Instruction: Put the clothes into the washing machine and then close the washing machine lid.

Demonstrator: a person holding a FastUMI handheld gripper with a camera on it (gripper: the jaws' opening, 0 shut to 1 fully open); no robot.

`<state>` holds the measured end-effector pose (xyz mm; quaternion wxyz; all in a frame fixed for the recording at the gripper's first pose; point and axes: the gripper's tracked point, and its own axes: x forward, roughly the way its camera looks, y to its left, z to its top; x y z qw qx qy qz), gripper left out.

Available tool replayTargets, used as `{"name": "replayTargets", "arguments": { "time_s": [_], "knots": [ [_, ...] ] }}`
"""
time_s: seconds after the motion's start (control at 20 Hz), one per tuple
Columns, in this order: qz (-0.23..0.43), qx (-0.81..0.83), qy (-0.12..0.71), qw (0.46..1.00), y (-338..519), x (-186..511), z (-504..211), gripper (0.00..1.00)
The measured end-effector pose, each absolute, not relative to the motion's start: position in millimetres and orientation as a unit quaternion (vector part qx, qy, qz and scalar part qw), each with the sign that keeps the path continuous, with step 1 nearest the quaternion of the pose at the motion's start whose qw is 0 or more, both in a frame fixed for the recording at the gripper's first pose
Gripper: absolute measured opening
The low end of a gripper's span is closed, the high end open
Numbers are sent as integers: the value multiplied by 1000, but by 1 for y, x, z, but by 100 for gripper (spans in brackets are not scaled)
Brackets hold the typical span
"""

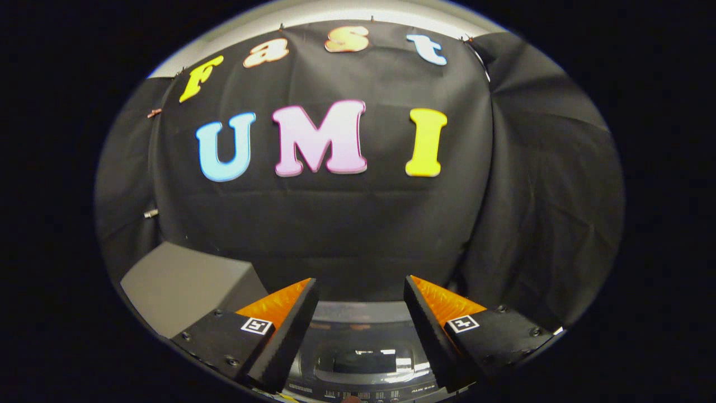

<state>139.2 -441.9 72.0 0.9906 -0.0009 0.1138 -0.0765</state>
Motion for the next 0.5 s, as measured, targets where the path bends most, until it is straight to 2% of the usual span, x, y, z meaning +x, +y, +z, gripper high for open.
{"name": "replayTargets", "arguments": {
  "time_s": [0.25, 0.5],
  "knots": [
    [-61, -1, 20, 998, -428, 129, 159, 97],
    [-37, -9, -29, 999, -406, 115, 201, 96]
  ]
}}
